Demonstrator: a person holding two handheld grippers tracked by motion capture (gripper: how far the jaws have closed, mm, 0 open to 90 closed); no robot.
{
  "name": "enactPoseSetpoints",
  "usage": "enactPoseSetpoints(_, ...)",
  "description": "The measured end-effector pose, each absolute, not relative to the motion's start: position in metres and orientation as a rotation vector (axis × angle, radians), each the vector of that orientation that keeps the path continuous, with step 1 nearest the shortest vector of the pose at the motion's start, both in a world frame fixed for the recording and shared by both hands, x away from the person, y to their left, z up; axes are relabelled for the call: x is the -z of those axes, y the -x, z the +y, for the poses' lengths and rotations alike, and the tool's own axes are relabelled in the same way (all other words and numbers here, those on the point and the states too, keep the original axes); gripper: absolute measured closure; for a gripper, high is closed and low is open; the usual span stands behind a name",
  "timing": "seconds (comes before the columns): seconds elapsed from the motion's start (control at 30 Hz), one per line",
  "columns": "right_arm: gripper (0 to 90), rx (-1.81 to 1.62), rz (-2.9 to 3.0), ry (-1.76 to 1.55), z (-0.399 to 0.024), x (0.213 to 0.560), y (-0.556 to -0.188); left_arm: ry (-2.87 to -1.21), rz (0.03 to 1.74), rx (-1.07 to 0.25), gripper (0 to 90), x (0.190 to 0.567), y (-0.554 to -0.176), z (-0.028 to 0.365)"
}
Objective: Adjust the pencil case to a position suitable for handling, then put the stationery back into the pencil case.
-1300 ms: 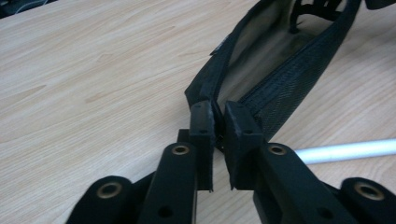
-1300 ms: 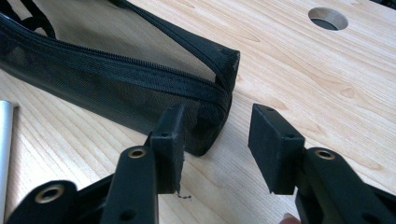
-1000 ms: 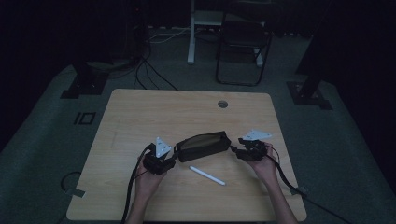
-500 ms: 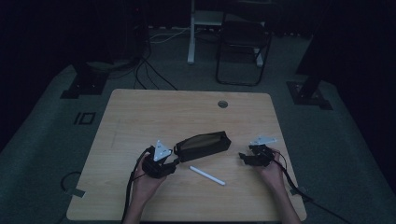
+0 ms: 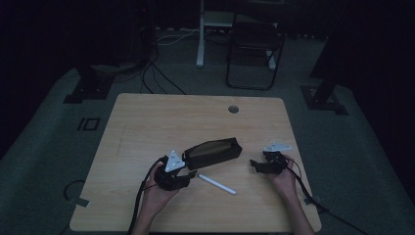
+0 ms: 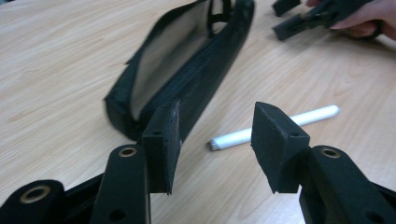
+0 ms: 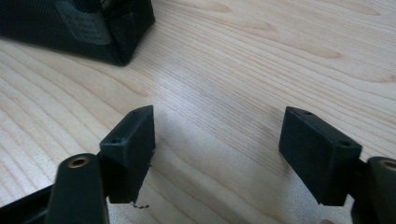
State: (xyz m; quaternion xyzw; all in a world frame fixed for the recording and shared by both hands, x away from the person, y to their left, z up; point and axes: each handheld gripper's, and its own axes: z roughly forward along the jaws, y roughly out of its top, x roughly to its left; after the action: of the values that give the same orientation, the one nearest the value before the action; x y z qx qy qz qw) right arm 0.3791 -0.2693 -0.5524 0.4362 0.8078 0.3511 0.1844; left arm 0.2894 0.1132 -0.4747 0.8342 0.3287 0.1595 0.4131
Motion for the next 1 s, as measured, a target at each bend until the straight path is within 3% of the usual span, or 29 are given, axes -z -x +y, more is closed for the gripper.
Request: enactPoseSetpoints(1.0, 21.2, -1.004, 2.259, -1.23, -0.27, 0.555, -0.378, -2.219, 0.609, -0.311, 49.6, 0.481, -0.29, 0.066)
